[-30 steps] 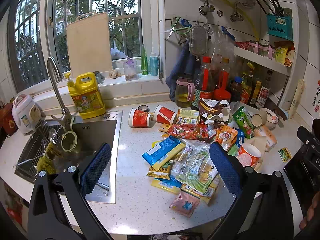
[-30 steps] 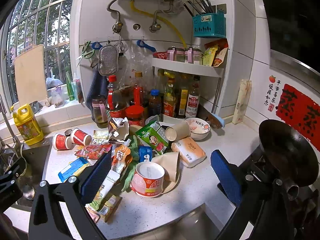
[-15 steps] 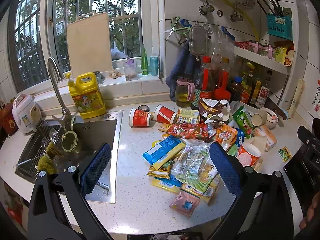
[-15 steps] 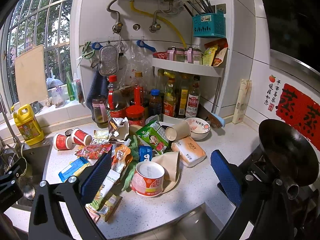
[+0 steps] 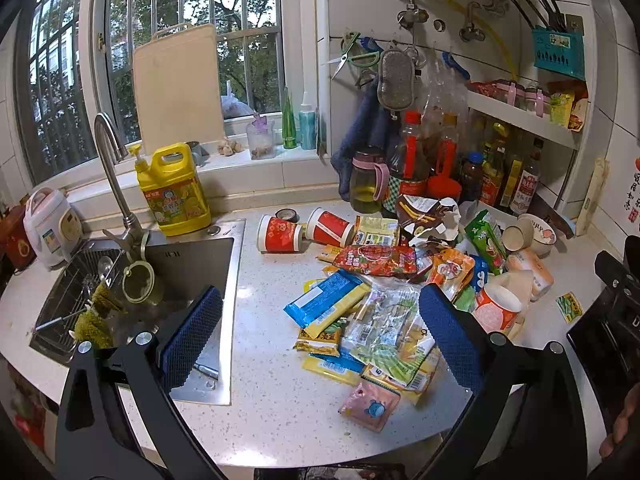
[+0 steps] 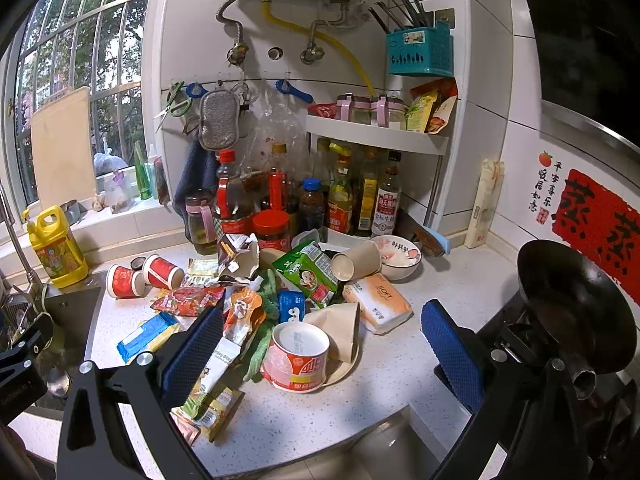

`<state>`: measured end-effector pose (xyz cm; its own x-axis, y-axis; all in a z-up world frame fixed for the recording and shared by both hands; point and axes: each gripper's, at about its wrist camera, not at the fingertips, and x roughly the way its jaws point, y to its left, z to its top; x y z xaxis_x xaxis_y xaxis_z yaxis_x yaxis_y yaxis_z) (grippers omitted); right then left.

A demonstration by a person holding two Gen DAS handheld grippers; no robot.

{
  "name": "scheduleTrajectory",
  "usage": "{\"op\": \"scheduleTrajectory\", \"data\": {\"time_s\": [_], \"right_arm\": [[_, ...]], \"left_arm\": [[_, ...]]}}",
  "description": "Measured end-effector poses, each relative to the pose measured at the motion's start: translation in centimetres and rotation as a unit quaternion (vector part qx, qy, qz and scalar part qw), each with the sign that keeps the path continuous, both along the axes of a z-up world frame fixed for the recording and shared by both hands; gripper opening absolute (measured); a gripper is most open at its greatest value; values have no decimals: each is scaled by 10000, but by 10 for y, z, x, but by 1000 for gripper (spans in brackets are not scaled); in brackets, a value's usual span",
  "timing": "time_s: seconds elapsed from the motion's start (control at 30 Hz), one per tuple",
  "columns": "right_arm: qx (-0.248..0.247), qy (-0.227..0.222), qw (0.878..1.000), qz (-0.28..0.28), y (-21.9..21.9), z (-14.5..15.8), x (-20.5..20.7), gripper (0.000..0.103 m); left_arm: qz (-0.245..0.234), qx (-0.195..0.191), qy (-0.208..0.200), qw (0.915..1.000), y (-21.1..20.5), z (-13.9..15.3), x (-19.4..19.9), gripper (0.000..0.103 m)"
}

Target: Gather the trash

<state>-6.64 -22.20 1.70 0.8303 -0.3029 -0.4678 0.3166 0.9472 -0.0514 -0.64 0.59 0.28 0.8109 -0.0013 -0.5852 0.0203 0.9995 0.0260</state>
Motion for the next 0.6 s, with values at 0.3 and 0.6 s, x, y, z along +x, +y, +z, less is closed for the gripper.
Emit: {"op": "scheduleTrajectory", "data": {"time_s": [0.3, 0.6], "right_arm": [[158, 240, 9995, 158, -10, -27, 3, 98], [342, 1106, 9903, 763, -25, -127, 66, 98]], "left_arm": [[-56, 21, 343, 9994, 10, -31, 5, 96], [8, 210, 1140, 9933, 29, -98, 7, 96]]}}
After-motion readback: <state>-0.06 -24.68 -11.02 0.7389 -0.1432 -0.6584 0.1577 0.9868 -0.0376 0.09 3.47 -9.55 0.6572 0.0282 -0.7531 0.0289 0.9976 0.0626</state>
